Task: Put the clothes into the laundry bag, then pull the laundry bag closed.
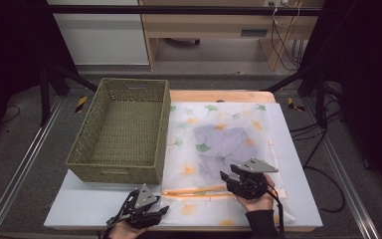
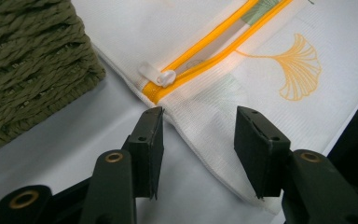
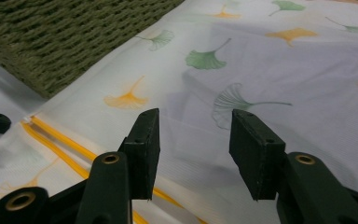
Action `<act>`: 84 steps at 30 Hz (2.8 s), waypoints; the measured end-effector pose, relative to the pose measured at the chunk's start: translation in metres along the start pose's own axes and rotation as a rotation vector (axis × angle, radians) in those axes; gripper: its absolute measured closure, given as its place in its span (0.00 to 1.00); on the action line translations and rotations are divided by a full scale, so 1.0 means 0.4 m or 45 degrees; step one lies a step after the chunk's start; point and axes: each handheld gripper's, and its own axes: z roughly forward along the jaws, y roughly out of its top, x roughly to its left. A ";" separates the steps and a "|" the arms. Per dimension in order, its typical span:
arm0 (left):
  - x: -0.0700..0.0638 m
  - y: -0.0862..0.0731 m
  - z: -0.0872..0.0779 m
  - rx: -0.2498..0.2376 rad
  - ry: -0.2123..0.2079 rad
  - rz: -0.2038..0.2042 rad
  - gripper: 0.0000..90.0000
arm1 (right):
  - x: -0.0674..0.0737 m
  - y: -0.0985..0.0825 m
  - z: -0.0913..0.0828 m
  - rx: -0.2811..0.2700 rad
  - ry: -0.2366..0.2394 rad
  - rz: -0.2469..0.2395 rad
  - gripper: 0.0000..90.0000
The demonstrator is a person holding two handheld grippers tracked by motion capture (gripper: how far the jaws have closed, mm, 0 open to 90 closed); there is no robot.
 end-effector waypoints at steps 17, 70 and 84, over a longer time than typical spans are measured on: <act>-0.005 0.001 0.003 -0.010 0.011 -0.008 0.93 | 0.078 0.017 0.073 0.062 0.077 -0.032 0.58; 0.000 0.000 0.000 -0.010 -0.014 -0.030 0.97 | 0.300 0.016 0.281 0.247 0.371 -0.069 0.68; 0.000 0.003 0.002 -0.001 -0.014 -0.030 0.97 | 0.312 0.017 0.283 0.289 0.414 -0.067 0.96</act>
